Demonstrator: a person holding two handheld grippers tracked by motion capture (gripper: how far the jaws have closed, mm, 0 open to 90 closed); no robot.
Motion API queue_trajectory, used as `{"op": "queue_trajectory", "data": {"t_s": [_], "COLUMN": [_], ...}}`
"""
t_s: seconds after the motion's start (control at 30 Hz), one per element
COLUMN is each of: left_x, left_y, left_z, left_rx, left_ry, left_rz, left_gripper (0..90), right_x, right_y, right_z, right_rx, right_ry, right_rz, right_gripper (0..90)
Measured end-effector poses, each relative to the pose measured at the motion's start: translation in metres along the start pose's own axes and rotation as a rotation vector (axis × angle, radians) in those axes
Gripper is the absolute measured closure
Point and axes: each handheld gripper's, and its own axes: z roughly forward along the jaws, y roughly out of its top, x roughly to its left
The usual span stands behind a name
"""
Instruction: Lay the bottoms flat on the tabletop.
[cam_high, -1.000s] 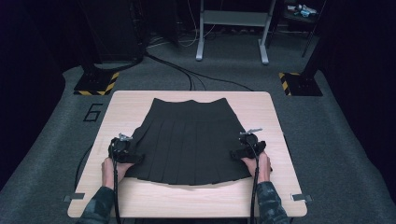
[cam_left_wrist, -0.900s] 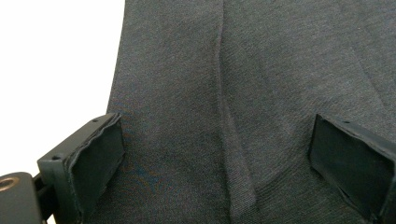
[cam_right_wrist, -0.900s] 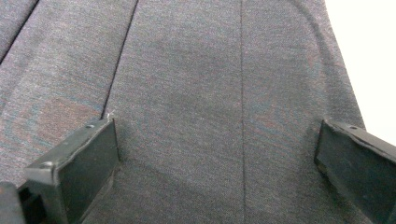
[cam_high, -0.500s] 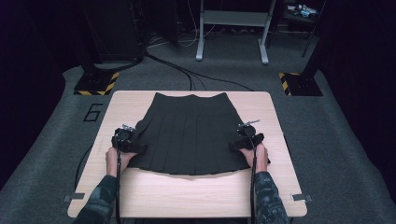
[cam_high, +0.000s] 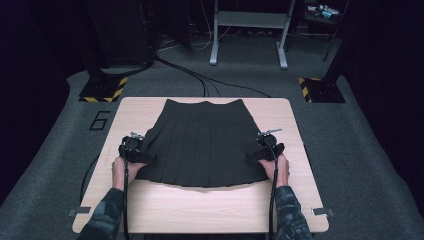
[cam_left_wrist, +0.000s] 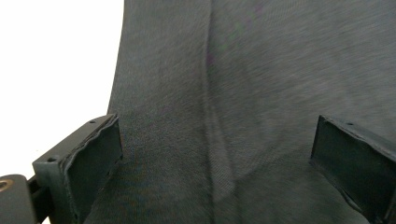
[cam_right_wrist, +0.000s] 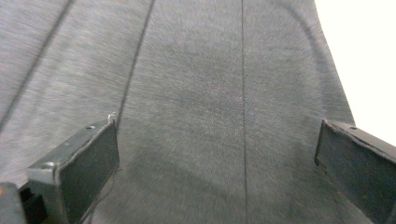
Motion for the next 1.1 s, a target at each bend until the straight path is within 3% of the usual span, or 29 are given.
{"op": "queue_trajectory", "data": {"t_s": [0.3,0.47,0.7,1.1], "left_x": [-0.009,-0.013,-0.013,-0.002], "left_y": [0.000,-0.007,-0.030,-0.086], "left_z": [-0.035,-0.053,-0.073,-0.092], "left_rx": [-0.070,-0.100,-0.136,-0.128], "left_ry": [-0.039,-0.027,-0.006,0.019], "left_rz": [0.040,0.069,0.079,0.030], "left_gripper": [2.0,2.4,2.8,2.6], "right_x": [0.008,0.012,0.015,0.001], "right_y": [-0.005,-0.014,-0.040,-0.095], "right_z": [-0.045,-0.069,-0.094,-0.106], "right_rx": [-0.094,-0.133,-0.163,-0.186], "right_ry": [0.021,0.019,0.002,-0.020], "right_rz": [-0.030,-0.048,-0.072,-0.019], "right_gripper": [0.0,0.0,0.0,0.2]}}
